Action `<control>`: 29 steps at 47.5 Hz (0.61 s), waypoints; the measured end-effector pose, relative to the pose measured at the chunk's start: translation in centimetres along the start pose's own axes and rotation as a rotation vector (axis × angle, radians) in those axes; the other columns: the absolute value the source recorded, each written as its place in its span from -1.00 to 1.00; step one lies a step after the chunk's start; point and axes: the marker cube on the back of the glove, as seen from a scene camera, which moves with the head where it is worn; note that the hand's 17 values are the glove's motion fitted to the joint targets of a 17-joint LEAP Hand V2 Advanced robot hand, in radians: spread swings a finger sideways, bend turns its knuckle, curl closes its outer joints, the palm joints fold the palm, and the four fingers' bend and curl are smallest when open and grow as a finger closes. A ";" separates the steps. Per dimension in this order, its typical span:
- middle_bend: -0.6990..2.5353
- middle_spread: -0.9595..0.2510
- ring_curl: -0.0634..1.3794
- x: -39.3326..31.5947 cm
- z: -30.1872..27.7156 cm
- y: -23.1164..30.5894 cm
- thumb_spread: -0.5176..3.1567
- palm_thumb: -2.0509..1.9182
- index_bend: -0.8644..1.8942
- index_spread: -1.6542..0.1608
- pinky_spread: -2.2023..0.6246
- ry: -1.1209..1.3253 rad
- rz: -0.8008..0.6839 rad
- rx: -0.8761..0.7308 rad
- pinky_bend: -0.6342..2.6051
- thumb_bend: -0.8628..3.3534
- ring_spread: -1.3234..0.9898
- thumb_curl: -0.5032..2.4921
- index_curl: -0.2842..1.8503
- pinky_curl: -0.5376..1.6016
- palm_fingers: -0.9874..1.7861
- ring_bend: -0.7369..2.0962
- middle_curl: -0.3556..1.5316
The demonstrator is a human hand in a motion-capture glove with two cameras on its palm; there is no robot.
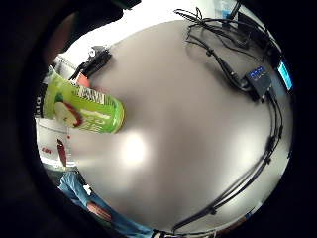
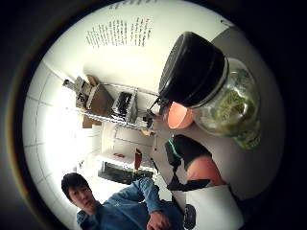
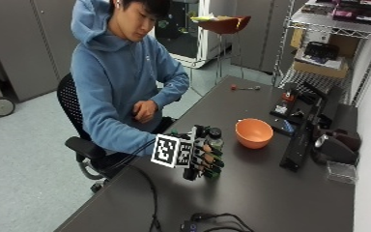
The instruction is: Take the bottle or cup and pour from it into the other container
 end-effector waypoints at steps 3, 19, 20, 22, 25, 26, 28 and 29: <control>-0.40 0.85 -0.50 0.0 0.3 -0.3 -0.22 0.34 -0.28 0.60 0.75 -0.005 0.000 -0.003 -0.29 -0.60 0.27 -0.41 -0.57 -0.18 -0.17 -0.08 -0.26; -0.39 0.80 -0.50 -0.8 2.2 -1.2 -0.22 0.37 -0.28 0.61 0.74 -0.040 -0.024 0.018 -0.33 -0.60 0.25 -0.40 -0.54 -0.19 -0.08 -0.09 -0.25; -0.39 0.80 -0.50 -0.9 2.3 -1.2 -0.23 0.37 -0.28 0.61 0.74 -0.044 -0.028 0.023 -0.33 -0.60 0.25 -0.41 -0.54 -0.19 -0.07 -0.09 -0.25; -0.38 0.79 -0.51 -1.0 2.5 -1.3 -0.23 0.38 -0.27 0.61 0.74 -0.052 -0.038 0.039 -0.34 -0.60 0.25 -0.40 -0.54 -0.19 -0.05 -0.09 -0.25; -0.39 0.77 -0.51 -1.3 2.6 -1.5 -0.23 0.39 -0.25 0.62 0.73 -0.068 -0.054 0.065 -0.35 -0.60 0.23 -0.40 -0.52 -0.20 0.04 -0.09 -0.25; -0.38 0.76 -0.51 -1.3 2.6 -1.6 -0.23 0.40 -0.26 0.63 0.73 -0.075 -0.060 0.072 -0.35 -0.60 0.23 -0.40 -0.52 -0.20 0.07 -0.09 -0.25; -0.39 0.74 -0.51 -1.5 2.7 -1.8 -0.24 0.41 -0.24 0.63 0.71 -0.095 -0.072 0.083 -0.35 -0.59 0.21 -0.39 -0.51 -0.20 0.14 -0.09 -0.25; -0.39 0.73 -0.51 -1.6 2.8 -1.9 -0.24 0.42 -0.25 0.64 0.70 -0.109 -0.077 0.087 -0.35 -0.60 0.20 -0.39 -0.51 -0.20 0.15 -0.09 -0.25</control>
